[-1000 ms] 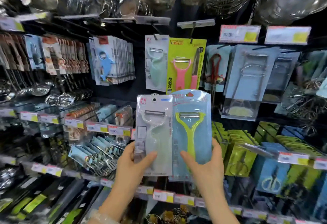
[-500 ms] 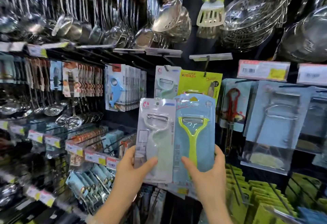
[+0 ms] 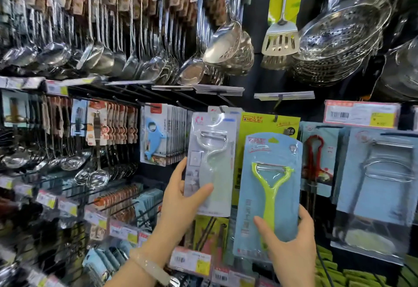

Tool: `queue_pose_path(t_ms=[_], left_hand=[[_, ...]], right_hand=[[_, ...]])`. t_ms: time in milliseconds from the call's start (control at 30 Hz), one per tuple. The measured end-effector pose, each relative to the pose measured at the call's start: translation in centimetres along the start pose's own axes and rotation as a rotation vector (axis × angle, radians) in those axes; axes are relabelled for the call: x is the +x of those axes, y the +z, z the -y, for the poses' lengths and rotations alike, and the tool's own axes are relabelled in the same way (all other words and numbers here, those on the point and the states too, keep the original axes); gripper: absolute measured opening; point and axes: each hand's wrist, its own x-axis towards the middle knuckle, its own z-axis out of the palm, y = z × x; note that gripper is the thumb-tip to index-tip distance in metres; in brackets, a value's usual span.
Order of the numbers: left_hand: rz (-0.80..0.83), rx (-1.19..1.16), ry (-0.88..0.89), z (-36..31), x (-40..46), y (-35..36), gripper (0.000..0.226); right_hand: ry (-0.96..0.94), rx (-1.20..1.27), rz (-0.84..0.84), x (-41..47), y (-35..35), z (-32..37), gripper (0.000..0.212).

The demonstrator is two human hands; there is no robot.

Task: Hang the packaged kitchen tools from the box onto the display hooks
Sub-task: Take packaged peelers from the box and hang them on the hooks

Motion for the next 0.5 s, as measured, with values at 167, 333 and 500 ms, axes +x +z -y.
queue_pose_path(t_ms=[167, 333, 500], left_hand=[[0.048, 0.004, 0.069, -0.4, 3.6, -0.4, 0.076], [0.085, -0.038, 0.081, -0.4, 5.3, 0.0, 0.073], [0.107, -0.051, 0.042, 0.7, 6.1, 0.1, 0.082]], right_hand=[[-0.005, 0.014, -0.045, 0.2, 1.4, -0.1, 0.083], [-0.015, 0.024, -0.106, 0.6, 2.5, -0.4, 0.085], [-0.031, 0.034, -0.141, 0.5, 3.2, -0.7, 0.083]])
